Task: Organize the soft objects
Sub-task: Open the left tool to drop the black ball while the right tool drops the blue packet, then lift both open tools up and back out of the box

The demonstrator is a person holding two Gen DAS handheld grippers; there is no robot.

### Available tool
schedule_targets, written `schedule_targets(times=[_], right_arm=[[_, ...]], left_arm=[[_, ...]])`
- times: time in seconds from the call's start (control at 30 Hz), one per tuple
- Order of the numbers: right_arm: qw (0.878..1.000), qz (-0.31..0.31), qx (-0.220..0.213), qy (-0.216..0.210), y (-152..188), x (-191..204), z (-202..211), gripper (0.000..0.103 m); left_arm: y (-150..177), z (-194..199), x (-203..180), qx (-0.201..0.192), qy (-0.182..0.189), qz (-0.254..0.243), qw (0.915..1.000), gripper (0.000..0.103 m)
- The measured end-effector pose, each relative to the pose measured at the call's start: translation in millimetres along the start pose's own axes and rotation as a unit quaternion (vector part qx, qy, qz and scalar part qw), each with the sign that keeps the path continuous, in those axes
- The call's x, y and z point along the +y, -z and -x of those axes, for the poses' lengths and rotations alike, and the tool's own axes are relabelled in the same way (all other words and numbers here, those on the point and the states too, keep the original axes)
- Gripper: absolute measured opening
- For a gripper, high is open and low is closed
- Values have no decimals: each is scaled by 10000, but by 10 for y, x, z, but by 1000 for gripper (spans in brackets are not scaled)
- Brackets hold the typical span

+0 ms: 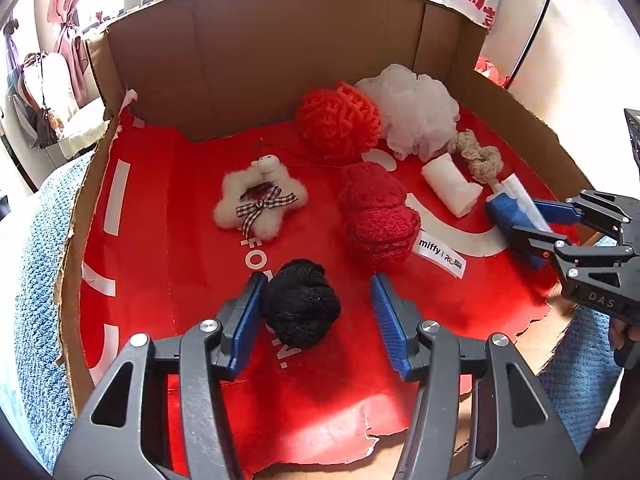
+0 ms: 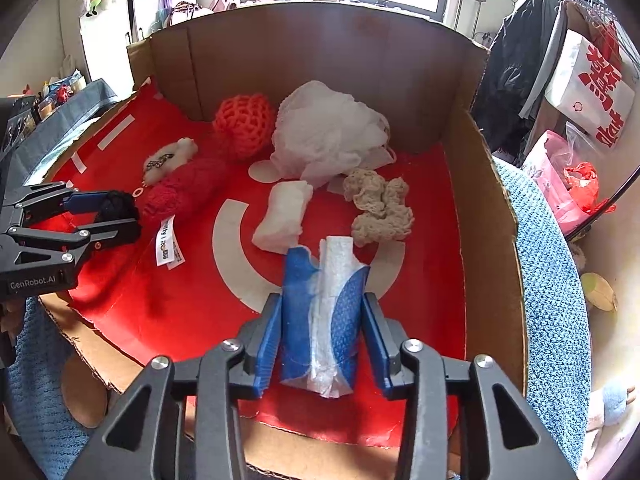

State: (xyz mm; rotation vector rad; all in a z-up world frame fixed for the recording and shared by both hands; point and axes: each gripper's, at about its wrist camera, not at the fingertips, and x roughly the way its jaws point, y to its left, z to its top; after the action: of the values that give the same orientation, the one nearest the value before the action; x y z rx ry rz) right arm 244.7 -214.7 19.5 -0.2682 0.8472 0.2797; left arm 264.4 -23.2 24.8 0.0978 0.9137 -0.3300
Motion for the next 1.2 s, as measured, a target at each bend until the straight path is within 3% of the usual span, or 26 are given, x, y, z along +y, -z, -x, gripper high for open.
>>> schedule_targets(times=[0.13,0.47,0.6,1.07,1.2], right_arm=[[10000,8,-30,-37,10,16,36,52],[9997,-49,-206,-72,9,34,222,59],[9992,-77,-393,-41,20,46,381,68],[9927,-367,-1138,-128,156,27,1020,82],[9893,-389,-1401,-124,239,74,1223,93]], left_arm=[[-2,59,-5,-78,10,6,10000,59],[38,332,-55,-400,120,-15,9991,71],[64,498,-62,-588,169,13,9981,77],[246,1133,-231,-1447,132,153,9893,91],[335,1317,-294,-1662,135,207,9858,94]])
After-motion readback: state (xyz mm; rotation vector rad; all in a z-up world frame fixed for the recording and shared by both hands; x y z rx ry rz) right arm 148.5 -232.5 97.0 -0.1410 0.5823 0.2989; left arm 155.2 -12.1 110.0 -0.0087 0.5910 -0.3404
